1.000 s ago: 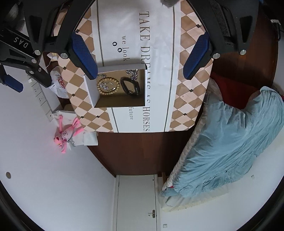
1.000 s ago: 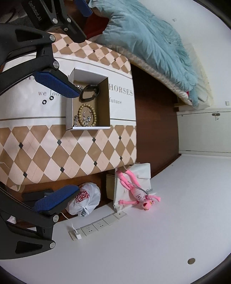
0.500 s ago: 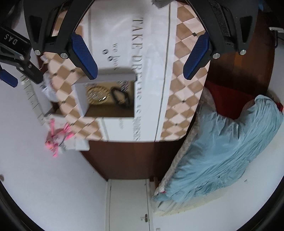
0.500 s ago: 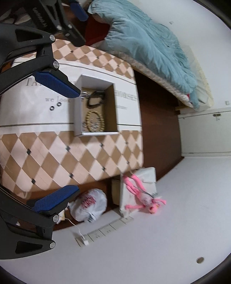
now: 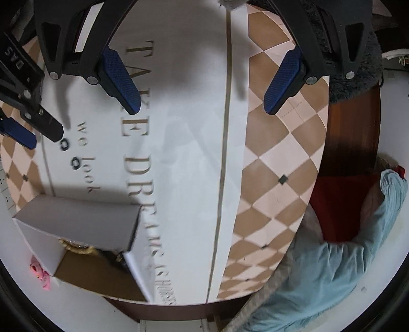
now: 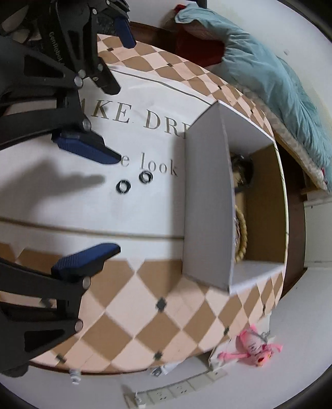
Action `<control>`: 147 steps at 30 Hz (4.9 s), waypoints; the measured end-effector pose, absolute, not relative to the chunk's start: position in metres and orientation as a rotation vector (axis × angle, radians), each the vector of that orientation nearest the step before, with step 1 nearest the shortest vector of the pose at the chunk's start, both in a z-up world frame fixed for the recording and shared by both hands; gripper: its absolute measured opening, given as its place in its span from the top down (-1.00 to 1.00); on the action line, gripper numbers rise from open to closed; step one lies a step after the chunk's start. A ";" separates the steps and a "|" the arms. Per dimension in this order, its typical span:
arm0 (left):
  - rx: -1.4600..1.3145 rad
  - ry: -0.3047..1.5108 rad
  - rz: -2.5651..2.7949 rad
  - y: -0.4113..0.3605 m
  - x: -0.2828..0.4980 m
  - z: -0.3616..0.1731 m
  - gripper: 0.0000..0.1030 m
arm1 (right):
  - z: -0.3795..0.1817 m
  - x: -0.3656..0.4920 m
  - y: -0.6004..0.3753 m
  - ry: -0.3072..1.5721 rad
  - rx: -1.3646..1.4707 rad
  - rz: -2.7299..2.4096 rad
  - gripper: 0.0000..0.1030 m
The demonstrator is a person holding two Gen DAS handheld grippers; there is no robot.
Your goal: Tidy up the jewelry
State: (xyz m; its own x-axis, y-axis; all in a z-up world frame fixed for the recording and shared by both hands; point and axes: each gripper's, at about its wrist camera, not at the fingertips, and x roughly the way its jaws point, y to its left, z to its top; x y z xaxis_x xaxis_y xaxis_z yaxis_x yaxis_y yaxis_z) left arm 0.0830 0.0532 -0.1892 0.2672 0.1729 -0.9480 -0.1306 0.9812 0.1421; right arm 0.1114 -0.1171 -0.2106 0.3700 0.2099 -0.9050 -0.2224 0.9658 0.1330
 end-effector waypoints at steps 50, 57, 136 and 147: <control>0.010 1.198 -0.091 -0.049 0.137 -0.193 0.81 | -0.188 0.123 -0.227 1.063 0.116 0.012 0.75; -0.063 1.167 -0.150 -0.040 0.129 -0.156 0.81 | -0.152 0.124 -0.221 1.015 0.154 0.076 0.75; -0.074 0.857 0.096 0.018 0.074 0.054 -0.90 | 0.061 0.076 -0.194 0.811 -0.038 0.021 -0.96; -0.091 0.805 0.080 0.019 0.033 0.089 -0.90 | 0.103 0.025 -0.189 0.739 -0.049 0.028 -1.00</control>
